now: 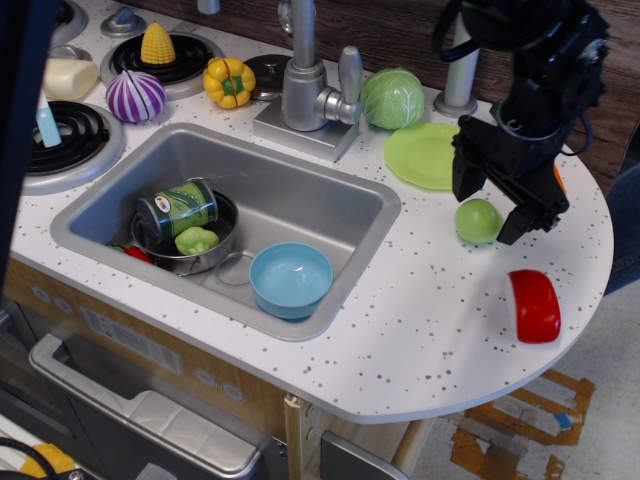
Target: Put pear in bowl
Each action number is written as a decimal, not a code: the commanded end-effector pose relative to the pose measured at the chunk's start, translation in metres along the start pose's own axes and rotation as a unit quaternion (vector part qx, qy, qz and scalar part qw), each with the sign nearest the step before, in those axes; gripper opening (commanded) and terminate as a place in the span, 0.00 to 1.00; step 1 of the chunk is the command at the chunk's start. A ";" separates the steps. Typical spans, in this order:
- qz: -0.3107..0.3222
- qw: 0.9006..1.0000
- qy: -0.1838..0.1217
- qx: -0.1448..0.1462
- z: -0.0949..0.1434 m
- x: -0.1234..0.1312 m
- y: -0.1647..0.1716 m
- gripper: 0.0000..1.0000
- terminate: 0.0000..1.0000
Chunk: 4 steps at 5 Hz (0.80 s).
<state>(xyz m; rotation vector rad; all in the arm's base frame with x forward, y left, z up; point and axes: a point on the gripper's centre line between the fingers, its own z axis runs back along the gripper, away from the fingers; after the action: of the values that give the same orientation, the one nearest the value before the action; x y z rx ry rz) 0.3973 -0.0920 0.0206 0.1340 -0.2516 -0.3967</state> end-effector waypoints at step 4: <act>0.035 0.998 -0.039 -0.030 0.004 0.000 0.015 0.00 0.00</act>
<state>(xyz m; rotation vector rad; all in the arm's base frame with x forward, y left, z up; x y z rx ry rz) 0.3838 -0.0771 0.0085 0.0383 -0.2153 -0.3050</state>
